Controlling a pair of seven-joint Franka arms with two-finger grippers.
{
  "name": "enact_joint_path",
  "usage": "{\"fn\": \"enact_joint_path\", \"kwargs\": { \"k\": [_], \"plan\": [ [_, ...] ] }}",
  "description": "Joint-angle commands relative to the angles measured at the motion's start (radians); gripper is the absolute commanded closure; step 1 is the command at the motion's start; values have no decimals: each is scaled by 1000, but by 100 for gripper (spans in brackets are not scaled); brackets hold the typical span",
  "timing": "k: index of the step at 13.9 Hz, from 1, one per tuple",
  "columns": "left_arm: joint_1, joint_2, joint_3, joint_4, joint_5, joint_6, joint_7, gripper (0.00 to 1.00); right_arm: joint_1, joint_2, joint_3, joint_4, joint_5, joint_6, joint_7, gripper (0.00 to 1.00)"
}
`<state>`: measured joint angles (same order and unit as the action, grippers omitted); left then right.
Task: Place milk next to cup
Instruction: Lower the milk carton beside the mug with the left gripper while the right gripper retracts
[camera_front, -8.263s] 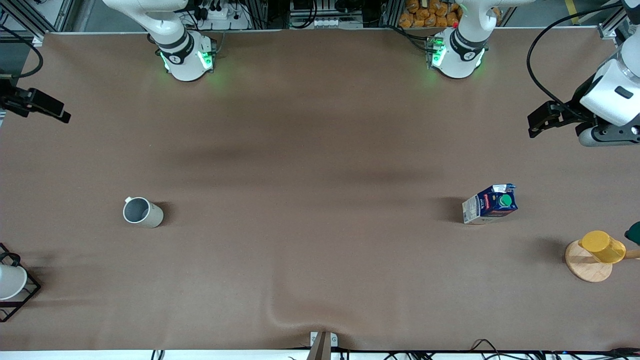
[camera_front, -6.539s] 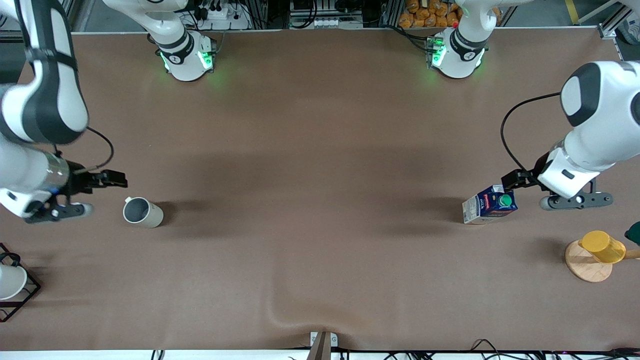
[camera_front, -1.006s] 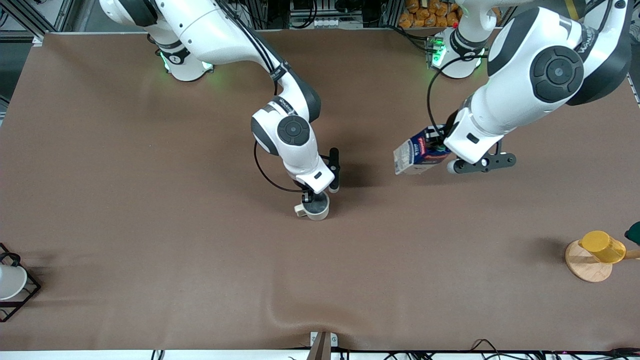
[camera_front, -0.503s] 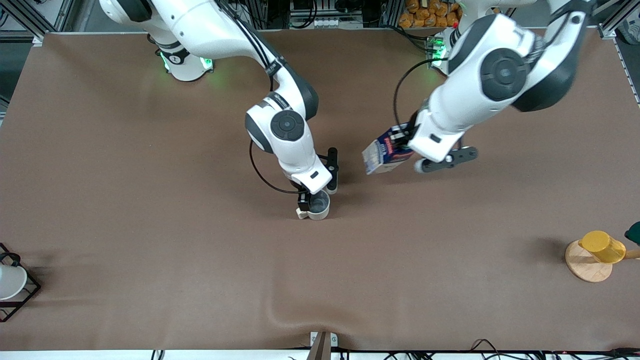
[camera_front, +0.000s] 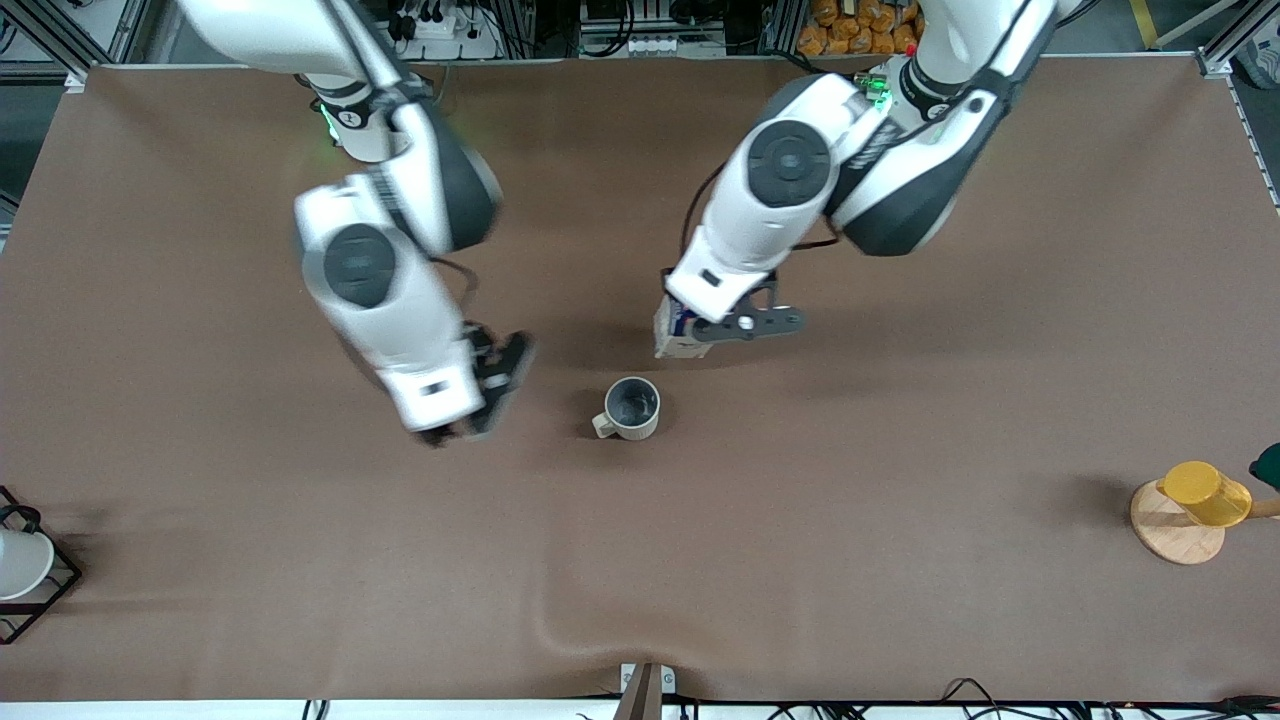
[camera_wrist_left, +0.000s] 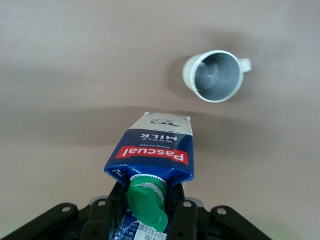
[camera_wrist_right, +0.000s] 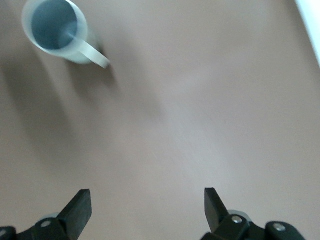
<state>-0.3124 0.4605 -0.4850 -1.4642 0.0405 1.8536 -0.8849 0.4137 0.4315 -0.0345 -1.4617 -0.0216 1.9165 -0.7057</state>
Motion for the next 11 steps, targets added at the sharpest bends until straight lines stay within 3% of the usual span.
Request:
{"fn": "enact_joint_path", "kwargs": {
  "k": [1, 4, 8, 11],
  "plan": [
    [-77, 110, 17, 119, 90, -8, -20, 83, -134, -129, 24, -100, -9, -51, 31, 0],
    [-138, 148, 68, 128, 110, 35, -17, 83, -246, -180, 22, -103, -11, -88, 29, 0],
    [-234, 165, 166, 130, 110, 68, -12, 83, -347, -286, 10, -105, -11, -241, 86, 0],
    [-244, 179, 175, 130, 110, 81, -14, 81, -418, -344, 7, -105, -14, -247, 98, 0]
  ]
}}
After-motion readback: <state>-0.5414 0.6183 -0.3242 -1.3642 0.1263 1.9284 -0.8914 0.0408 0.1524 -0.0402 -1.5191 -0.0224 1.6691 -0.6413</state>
